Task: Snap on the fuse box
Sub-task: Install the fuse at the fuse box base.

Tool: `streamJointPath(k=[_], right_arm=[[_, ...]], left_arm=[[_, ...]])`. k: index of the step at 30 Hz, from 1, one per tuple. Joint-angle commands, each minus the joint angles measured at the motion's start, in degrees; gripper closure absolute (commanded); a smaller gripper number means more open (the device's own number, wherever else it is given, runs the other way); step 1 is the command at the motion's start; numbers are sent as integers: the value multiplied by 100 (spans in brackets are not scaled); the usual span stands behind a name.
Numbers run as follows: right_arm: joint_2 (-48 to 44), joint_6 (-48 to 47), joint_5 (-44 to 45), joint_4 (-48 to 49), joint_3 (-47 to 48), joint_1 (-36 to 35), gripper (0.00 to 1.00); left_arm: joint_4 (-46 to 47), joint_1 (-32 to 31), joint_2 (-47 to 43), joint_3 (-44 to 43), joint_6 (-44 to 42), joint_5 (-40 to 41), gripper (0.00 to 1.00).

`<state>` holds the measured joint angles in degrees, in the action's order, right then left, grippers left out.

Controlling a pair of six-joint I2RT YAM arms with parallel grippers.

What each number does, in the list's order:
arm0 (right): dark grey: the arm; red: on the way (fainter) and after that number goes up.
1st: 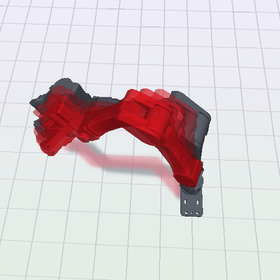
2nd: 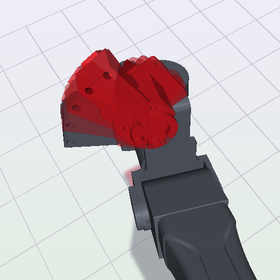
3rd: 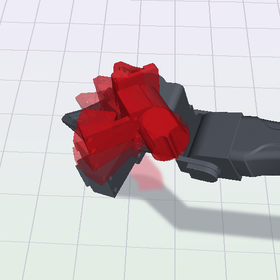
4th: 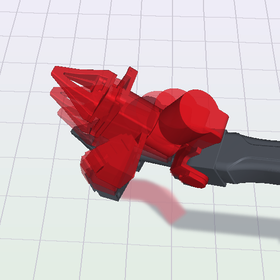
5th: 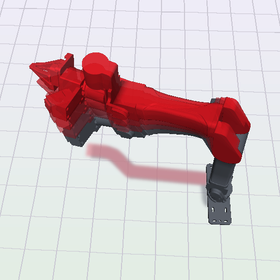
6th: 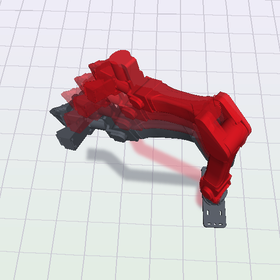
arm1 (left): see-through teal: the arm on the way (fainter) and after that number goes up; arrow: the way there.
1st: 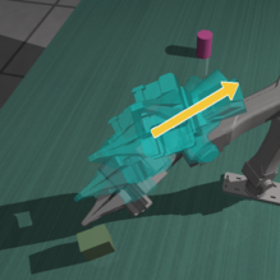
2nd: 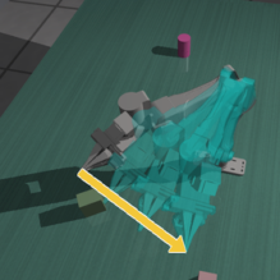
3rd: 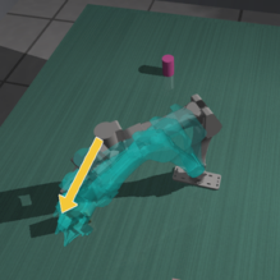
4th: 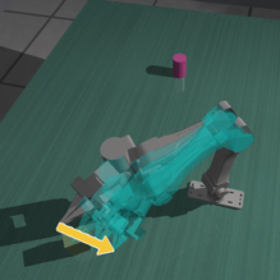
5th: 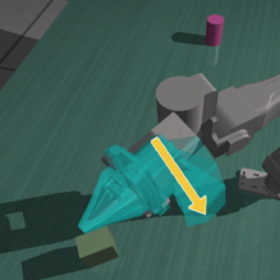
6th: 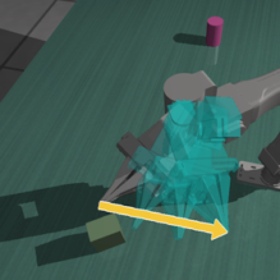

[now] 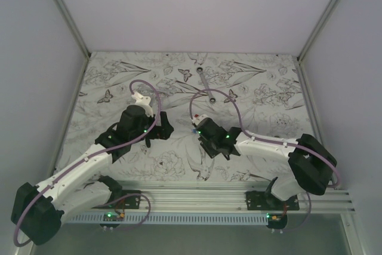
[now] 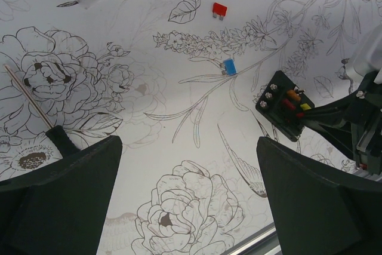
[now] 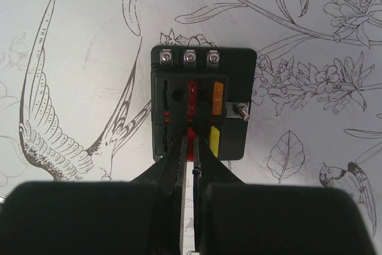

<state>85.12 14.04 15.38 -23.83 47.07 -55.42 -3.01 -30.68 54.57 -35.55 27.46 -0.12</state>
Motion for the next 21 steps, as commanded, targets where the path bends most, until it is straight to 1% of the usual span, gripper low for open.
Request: streamJointPath(k=[1,3,7,12,21], right_arm=[[-4,-8,-233,-35,188,-48,98],[-5,67,-304,-87,174,-48,100],[106,326,-324,-129,13,-1,100],[224,815,-348,-115,-443,196,100],[-91,1305,-473,-31,-988,304,100]], left_arm=[[-64,35,-95,92,49,-40,0],[-63,35,-95,94,49,-37,0],[-61,35,-100,105,57,-49,0],[-60,35,-113,101,75,-49,0],[-65,35,-130,110,92,-56,0]])
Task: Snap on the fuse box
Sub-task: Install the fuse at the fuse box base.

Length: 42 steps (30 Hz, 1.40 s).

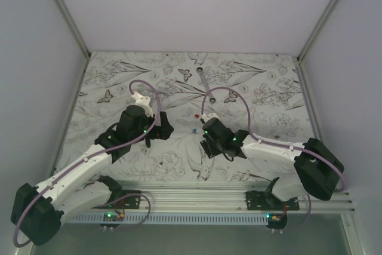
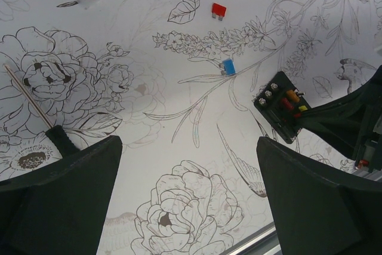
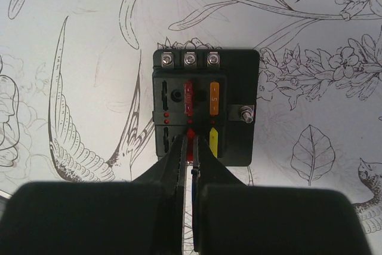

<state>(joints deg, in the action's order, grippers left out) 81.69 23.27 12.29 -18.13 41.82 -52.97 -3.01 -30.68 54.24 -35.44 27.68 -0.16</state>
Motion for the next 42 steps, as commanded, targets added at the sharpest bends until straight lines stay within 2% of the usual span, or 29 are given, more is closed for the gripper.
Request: streamJointPath(k=[1,9,14,18,26,28,32,38,42], right_arm=[[293,417,-103,-639,-441,59,100],[1269,390,475,-1284,343,59,100],[1692,529,389,-1414,419,92,100],[1591,625,366,-1563,285,71,100],[858,385,598,-1905,867,-117,100],[854,354,638,-1897,977,-117,90],[854,299,712,-1897,1223,-117,79],[582,237,657,-1832,1447,-126,68],[558,240,687,-1810,1398,-118,67]], left_arm=[[-66,40,-98,99,71,-56,0],[-62,35,-124,114,75,-71,0],[-67,35,-124,116,78,-77,0],[-67,35,-158,127,79,-71,0],[-69,35,-159,121,77,-80,0],[-75,35,-164,119,87,-87,0],[-74,35,-176,121,88,-87,0],[-71,35,-194,125,88,-79,0],[-75,35,-194,125,89,-88,0]])
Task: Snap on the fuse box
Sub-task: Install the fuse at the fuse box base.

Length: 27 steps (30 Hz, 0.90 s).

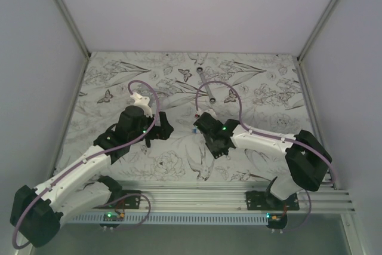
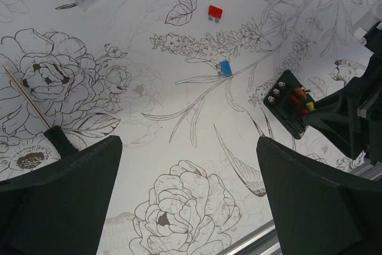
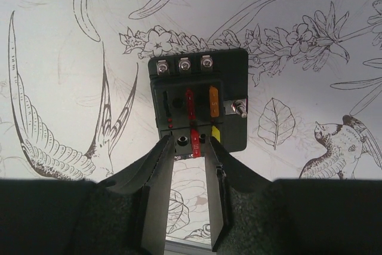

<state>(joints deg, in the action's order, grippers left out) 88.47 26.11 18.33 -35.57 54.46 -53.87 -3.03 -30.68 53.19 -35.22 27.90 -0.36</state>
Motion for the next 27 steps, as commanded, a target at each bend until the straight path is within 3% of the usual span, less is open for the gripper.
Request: streamJointPath(k=[1,10,23,27], right_arm=[[-119,-44,99,-79,109,-28,67],[-61,-41,128,-80,-49,-4,78],[92,-31,35,-27,-136,33,85],[260,-26,7,-26,-178,35,97]], left_arm=[[-62,35,-96,103,66,-69,0],[-63,35,-89,100,75,-78,0],[-68,35,-107,104,75,-83,0],[-68,35,-107,103,71,-86,0]])
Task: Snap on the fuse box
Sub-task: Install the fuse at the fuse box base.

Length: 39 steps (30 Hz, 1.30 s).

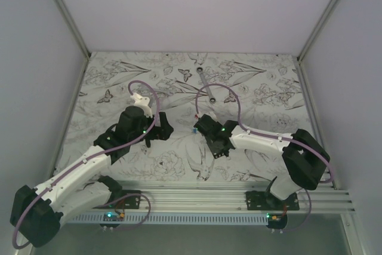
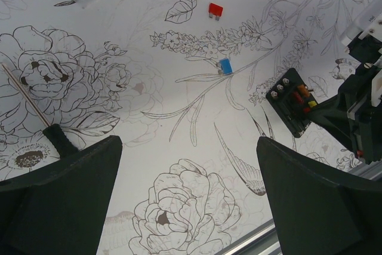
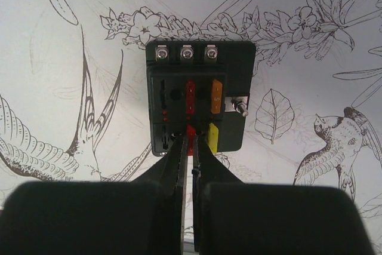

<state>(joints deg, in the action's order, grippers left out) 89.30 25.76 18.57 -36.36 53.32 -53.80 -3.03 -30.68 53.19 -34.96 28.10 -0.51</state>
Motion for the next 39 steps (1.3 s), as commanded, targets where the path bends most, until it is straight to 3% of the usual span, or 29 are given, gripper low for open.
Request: streamJointPath(k=[1,12,19,26,31,39], right_arm=[[184,5,-35,65,-79,34,100],[318,3,-816,438,-774,365,100],[620,175,-871,414,-1091,300,100],[732,302,-668,125,-941,88,100],[210,137,-451,58,-440,53,100],[-2,-378,-185,39,473,69,65]], left_arm=[[-69,35,-108,77,55,-72,0],[-71,35,-141,86,60,-67,0],[-75,35,-151,86,64,-53,0],[-72,35,-124,94,77,-52,0],[-73,35,-125,92,91,-67,0],[-59,35,-143,112,93,-55,0]])
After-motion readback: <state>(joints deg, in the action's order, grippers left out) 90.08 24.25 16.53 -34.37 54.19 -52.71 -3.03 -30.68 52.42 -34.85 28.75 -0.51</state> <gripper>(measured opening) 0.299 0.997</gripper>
